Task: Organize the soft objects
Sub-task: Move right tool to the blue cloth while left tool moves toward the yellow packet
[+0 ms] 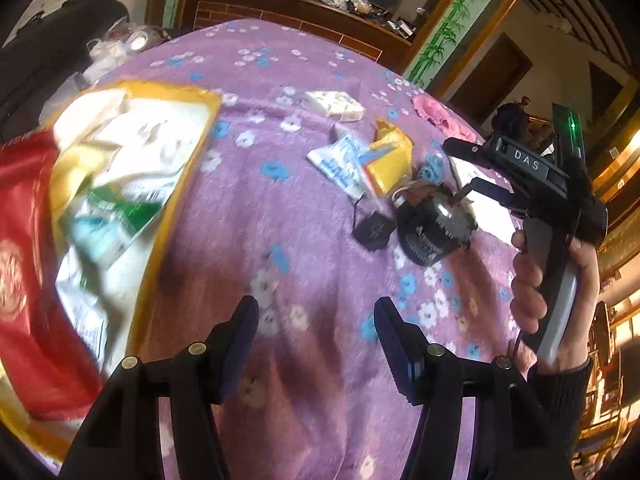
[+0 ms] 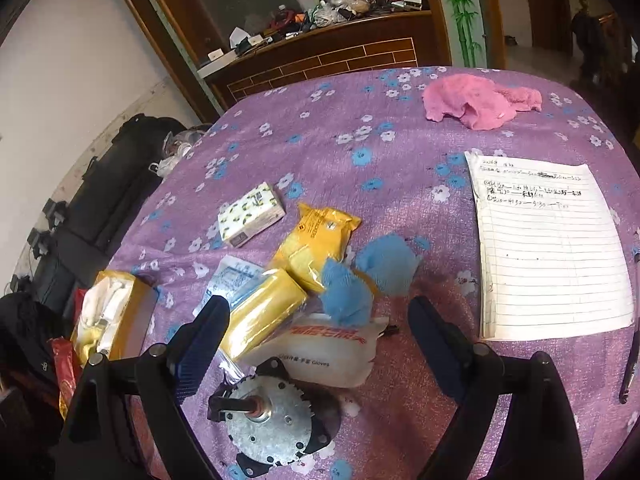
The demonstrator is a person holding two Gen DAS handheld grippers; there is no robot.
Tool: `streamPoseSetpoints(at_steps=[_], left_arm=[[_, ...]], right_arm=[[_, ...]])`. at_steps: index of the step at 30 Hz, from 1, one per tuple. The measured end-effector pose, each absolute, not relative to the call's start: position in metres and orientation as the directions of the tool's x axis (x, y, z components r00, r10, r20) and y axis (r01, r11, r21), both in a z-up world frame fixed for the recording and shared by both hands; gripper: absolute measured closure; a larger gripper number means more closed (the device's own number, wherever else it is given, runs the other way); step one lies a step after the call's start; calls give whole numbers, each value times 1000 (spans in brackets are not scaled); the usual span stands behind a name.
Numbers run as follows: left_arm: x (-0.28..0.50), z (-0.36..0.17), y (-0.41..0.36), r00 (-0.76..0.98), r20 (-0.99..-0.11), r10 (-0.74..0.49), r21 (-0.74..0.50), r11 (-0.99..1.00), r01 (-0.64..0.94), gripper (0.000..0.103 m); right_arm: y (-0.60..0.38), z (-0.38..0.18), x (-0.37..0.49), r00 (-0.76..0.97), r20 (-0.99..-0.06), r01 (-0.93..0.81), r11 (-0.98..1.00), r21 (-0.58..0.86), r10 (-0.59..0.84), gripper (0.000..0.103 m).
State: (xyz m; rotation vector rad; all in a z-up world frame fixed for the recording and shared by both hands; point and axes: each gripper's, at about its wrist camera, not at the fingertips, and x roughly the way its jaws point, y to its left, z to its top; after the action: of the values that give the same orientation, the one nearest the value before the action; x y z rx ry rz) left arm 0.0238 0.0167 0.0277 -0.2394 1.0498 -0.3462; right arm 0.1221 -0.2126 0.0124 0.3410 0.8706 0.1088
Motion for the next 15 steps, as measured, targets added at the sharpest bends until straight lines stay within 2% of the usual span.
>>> streamPoseSetpoints(at_steps=[5, 15], left_arm=[[29, 28, 6, 454, -803, -385, -339, 923, 183, 40], [37, 25, -4, 444, -810, -383, -340, 924, 177, 40]], right_arm=[[-214, 8, 121, 646, -716, 38, 926, 375, 263, 13], [-213, 8, 119, 652, -709, 37, 922, 385, 269, 21]])
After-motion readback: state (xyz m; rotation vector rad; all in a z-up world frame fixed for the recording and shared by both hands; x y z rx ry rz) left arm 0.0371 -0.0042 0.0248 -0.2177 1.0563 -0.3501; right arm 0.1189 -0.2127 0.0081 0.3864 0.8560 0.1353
